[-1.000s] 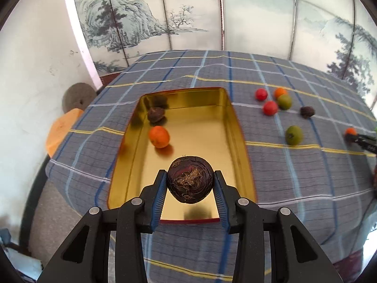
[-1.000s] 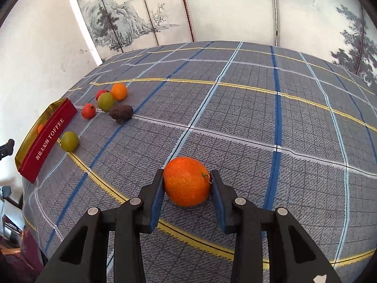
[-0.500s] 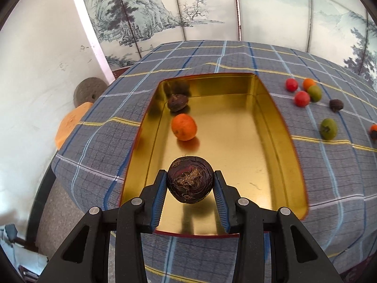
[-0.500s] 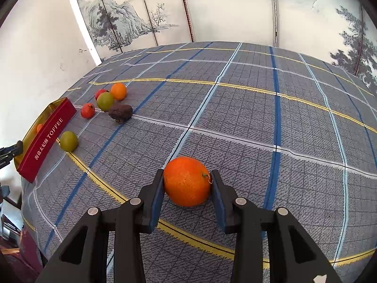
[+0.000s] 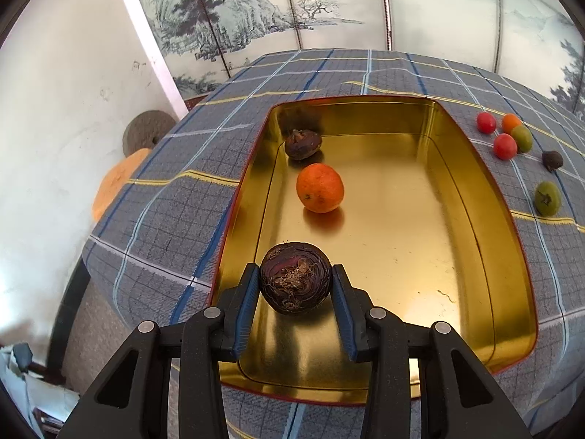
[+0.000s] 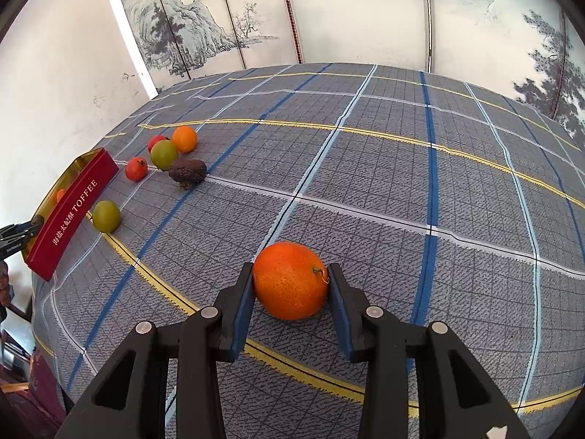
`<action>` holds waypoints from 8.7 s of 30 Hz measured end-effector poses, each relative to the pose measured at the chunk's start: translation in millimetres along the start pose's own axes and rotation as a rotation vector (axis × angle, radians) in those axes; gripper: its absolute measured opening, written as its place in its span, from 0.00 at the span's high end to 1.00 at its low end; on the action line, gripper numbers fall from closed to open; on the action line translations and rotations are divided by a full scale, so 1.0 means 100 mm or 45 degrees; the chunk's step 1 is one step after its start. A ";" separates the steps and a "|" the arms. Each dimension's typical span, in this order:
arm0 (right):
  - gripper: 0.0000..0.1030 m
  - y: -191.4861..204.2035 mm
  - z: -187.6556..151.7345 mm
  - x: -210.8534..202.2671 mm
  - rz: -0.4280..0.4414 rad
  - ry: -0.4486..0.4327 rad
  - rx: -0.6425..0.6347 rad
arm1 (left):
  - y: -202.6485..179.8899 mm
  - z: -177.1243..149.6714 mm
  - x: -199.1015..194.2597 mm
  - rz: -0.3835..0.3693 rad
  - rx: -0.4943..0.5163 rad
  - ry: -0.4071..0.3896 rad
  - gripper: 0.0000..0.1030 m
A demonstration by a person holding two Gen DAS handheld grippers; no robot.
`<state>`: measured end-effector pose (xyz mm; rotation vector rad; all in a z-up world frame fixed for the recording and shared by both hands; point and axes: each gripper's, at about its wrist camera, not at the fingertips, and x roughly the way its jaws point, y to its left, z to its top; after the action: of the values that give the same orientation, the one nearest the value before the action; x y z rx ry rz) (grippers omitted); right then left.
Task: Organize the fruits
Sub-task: 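Carry the dark brown fruit into the tin and release it with the left gripper, then carry the large orange into the tin and release it with the right gripper, then grasp the green tomato with the left gripper, then carry the green tomato toward the tin with the left gripper while the right gripper grasps a red tomato, then lower the green tomato into the tin and open the left gripper, then carry the red tomato into the tin and open the right gripper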
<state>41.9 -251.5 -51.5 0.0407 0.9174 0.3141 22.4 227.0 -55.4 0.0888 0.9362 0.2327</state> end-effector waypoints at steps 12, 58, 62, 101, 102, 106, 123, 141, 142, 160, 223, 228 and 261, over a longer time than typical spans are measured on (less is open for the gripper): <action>0.65 0.01 0.00 0.00 -0.001 0.000 -0.001 | 0.04 0.13 0.06 0.002 -0.013 -0.025 0.60; 0.65 1.35 0.17 -0.29 0.314 -0.059 -0.194 | 0.13 -0.15 -0.69 0.052 -0.130 -0.145 0.35; 0.65 2.02 0.26 -0.22 0.467 -0.021 -0.326 | 0.38 -0.24 -0.75 0.088 -0.229 -0.162 0.35; 0.62 4.28 0.42 1.00 0.687 0.287 -0.644 | 0.70 -0.53 -0.70 0.201 -0.204 -0.127 0.35; 0.61 4.27 0.43 0.98 0.697 0.270 -0.630 | 0.69 -0.54 -0.70 0.201 -0.201 -0.126 0.35; 0.54 4.16 0.53 0.89 0.739 0.209 -0.566 | 0.67 -0.53 -0.68 0.198 -0.189 -0.116 0.35; 0.38 1.92 0.14 0.08 0.322 -0.024 -0.288 | 0.10 -0.29 -0.90 0.004 -0.001 -0.186 0.35; 0.25 -0.21 -0.20 -0.25 -0.082 -0.055 0.079 | -1.73 0.57 -0.54 -0.512 0.248 -0.094 0.36; 0.22 -0.22 -0.20 -0.26 -0.072 -0.063 0.084 | -1.78 0.60 -0.48 -0.517 0.248 -0.081 0.36; 0.15 -0.21 -0.19 -0.26 0.036 -0.074 0.103 | -2.07 0.58 0.09 -0.611 0.117 0.094 0.66; 0.70 1.85 0.13 0.54 0.435 0.073 -0.410 | -0.33 0.23 -0.22 -0.345 -0.066 -0.038 0.65; 0.70 1.83 0.14 0.55 0.435 0.076 -0.395 | -0.38 0.30 -0.16 -0.295 -0.034 -0.049 0.65; 0.70 1.81 0.16 0.56 0.428 0.088 -0.383 | -0.25 0.16 -0.55 -0.149 -0.121 -0.161 0.38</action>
<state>41.2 -61.4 -54.4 -0.0944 0.9226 0.7668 7.9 190.3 -6.8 -0.0387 0.8003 0.1610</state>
